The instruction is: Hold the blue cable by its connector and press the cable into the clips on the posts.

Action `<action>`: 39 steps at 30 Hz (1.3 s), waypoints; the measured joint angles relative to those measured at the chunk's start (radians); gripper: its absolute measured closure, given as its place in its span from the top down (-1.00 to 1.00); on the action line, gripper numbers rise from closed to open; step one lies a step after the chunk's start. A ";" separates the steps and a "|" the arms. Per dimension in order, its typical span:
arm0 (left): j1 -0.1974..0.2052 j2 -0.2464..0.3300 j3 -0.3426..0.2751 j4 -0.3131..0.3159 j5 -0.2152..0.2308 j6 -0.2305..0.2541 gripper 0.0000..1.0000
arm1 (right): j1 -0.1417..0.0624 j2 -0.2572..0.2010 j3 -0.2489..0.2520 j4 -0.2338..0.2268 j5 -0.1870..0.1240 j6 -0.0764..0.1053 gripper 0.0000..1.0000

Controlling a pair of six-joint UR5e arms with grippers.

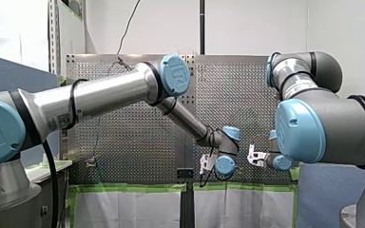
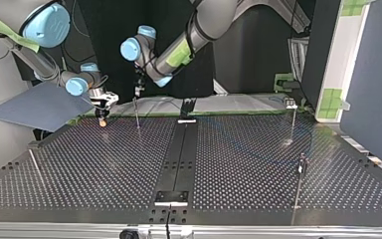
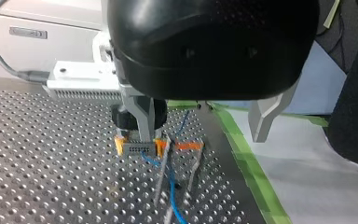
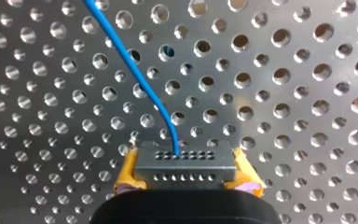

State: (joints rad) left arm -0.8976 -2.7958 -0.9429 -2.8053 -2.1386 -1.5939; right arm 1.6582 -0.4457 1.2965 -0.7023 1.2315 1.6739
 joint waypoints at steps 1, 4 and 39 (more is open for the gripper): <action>-0.007 0.008 -0.008 0.002 -0.008 -0.003 1.00 | 0.000 0.000 0.000 0.001 0.000 0.000 -1.00; -0.034 0.037 -0.037 0.024 -0.035 -0.010 1.00 | 0.001 0.000 0.000 0.003 0.000 0.000 -1.00; -0.027 0.409 -0.408 0.289 -0.025 -0.260 1.00 | 0.042 0.000 -0.004 0.025 0.000 -0.002 -1.00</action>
State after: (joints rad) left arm -0.9245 -2.3871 -1.3513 -2.5162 -2.1639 -1.8543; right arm 1.7003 -0.4458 1.2924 -0.6773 1.2315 1.6724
